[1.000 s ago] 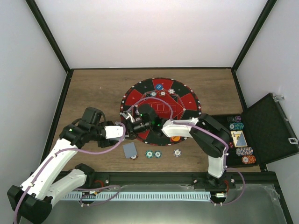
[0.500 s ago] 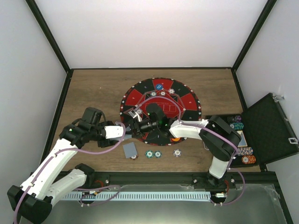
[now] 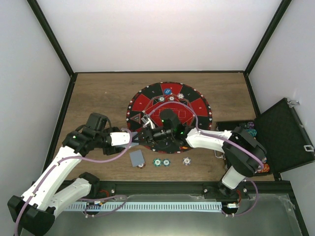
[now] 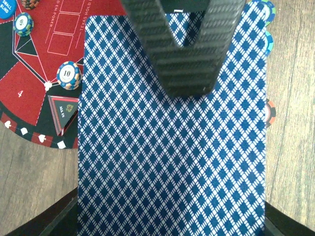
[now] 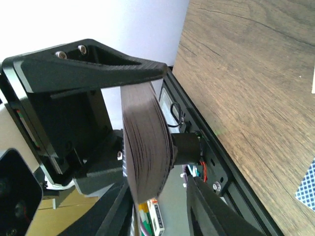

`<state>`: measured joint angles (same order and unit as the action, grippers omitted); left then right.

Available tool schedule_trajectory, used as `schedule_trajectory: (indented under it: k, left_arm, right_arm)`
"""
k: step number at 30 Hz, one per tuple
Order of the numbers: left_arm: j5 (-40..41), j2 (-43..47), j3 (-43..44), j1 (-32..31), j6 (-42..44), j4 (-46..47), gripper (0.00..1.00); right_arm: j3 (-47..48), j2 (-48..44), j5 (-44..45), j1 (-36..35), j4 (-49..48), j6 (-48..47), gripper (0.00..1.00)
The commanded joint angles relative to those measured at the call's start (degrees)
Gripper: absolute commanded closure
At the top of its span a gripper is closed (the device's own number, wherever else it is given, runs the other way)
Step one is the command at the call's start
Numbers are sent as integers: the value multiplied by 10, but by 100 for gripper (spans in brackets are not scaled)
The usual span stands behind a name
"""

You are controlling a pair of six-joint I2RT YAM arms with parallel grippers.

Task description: Distribute texas hold em gaming equipment

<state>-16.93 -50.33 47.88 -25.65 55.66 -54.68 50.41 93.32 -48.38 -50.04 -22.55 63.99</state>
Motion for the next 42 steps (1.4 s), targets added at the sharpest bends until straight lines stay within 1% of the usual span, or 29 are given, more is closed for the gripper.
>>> schedule_trajectory:
  k: [1, 8, 10, 13, 16, 19, 23, 26, 29, 32, 37, 42]
  left_arm:
    - [-5, 9, 1, 2, 1, 12, 96]
    - [-3, 6, 2, 2, -1, 13, 96]
    - [2, 6, 0, 2, -1, 12, 96]
    - [13, 8, -6, 2, 0, 11, 96]
    - [21, 9, -10, 2, 0, 10, 96]
    - [23, 10, -12, 2, 0, 8, 96]
    - [24, 9, -10, 2, -2, 4, 96]
    - [24, 10, -7, 2, 0, 2, 96]
    - [18, 8, -1, 2, -4, -1, 96]
    - [13, 5, 6, 2, -10, -5, 96]
    - [12, 5, 6, 2, -11, -8, 96]
    - [13, 4, 7, 2, -10, -7, 96]
  right_arm:
    - [-12, -37, 10, 6, 26, -7, 72]
    - [-6, -52, 5, 9, 26, 1, 96]
    - [-6, -56, 0, 12, 23, 5, 99]
    - [-5, -66, -10, 28, 29, 2, 99]
    - [-5, -82, -22, 61, 49, -10, 99]
    - [6, -91, -42, 98, 86, -37, 99]
    - [18, -81, -58, 149, 125, -79, 99]
    - [55, -31, -66, 183, 164, -123, 99]
    - [119, 41, -58, 190, 197, -155, 99]
    - [192, 124, -52, 189, 214, -168, 99]
    - [351, 264, -34, 186, 280, -193, 99]
    - [500, 366, -7, 174, 370, -222, 99]
